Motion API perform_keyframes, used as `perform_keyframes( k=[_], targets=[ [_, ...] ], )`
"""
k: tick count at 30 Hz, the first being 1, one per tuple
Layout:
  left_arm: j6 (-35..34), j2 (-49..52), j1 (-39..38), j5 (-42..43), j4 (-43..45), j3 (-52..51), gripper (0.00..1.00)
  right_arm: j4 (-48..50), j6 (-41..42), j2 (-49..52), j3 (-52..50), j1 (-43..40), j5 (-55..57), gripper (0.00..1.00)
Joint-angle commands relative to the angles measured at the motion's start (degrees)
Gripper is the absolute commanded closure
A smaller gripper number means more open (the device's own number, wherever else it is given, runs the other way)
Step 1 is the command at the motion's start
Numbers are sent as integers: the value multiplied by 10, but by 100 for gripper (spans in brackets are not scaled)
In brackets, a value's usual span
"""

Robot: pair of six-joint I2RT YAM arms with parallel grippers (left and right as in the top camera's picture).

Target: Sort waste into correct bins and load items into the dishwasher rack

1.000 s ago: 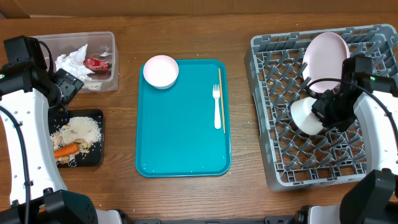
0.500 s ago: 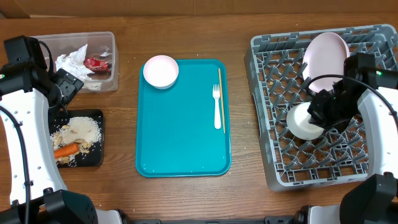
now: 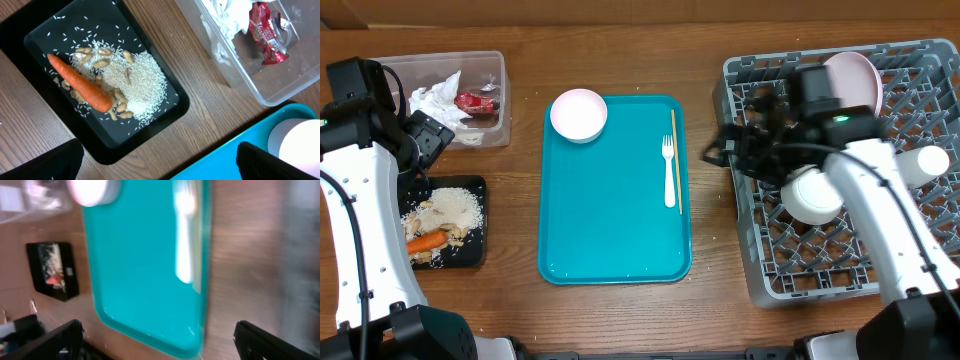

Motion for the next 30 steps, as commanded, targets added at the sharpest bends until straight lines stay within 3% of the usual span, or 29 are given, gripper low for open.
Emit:
perform_keyframes(
  k=[1,8,17,24,30],
  targets=[
    [3,1,2,-9,0,12,0,84,104,-9,17,79,52,0],
    [3,1,2,-9,0,12,0,268,158,42,17,162,70,0],
    [3,1,2,-9,0,12,0,446,216,185,34,182,70,1],
    [3,1,2,-9,0,12,0,436,217,312,176,186,83,7],
    [3,1,2,-9,1,12,0,429,227,368,216,202,143,11]
  ],
)
